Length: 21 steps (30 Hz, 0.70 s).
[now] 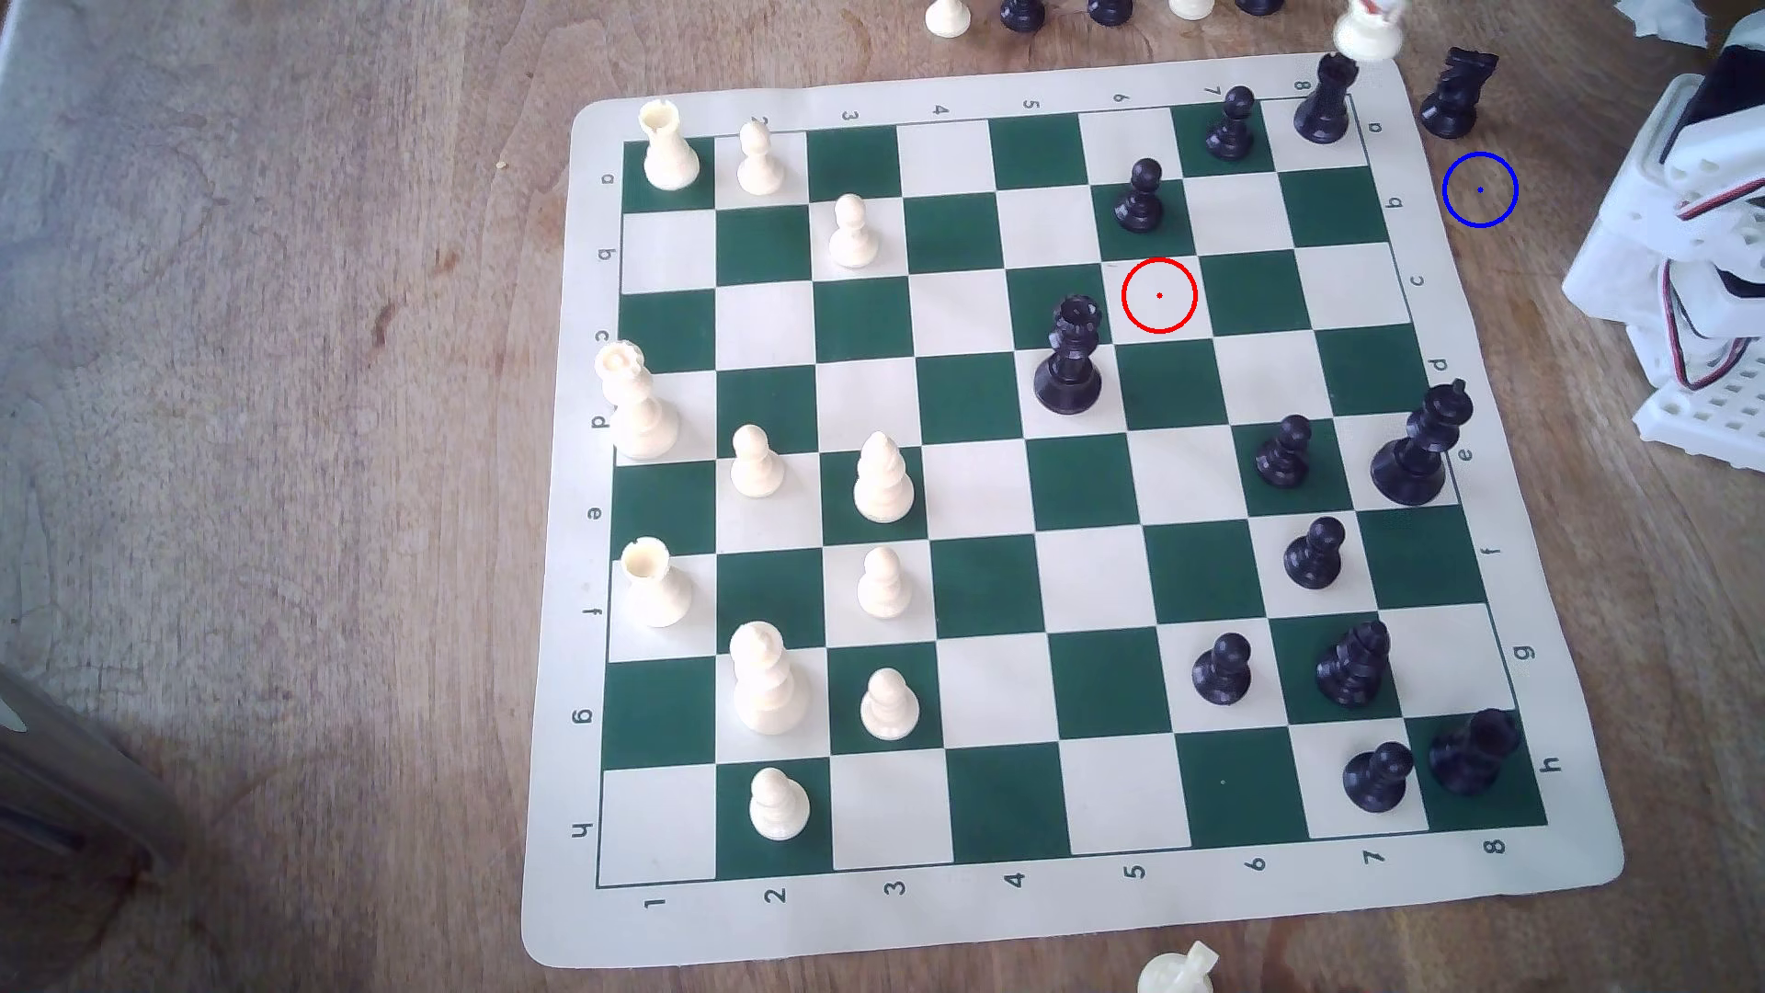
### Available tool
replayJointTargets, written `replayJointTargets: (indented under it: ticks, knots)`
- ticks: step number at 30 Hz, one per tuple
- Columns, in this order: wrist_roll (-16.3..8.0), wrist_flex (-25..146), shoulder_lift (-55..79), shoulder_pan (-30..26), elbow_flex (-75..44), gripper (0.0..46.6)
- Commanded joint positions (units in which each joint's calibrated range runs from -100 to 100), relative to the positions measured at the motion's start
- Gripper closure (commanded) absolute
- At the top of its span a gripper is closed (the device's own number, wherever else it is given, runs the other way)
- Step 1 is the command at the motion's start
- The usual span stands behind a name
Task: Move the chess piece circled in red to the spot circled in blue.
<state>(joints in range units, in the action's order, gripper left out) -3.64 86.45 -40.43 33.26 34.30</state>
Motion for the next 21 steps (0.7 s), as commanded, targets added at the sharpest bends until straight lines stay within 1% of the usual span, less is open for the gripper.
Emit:
replayJointTargets:
  ticks: [1, 3, 10, 16, 21]
  knots:
    - [0.0, -0.4, -3.9, 2.2, 9.2, 46.4]
    - [0.3, -1.1, -4.0, 4.1, 12.3, 46.4]
    - [2.1, -2.1, -4.2, 8.2, 17.8, 46.4]
    - [2.6, -8.2, -3.2, 10.9, 23.8, 46.4]
    - [2.7, -10.0, -3.2, 11.1, 26.5, 46.4]
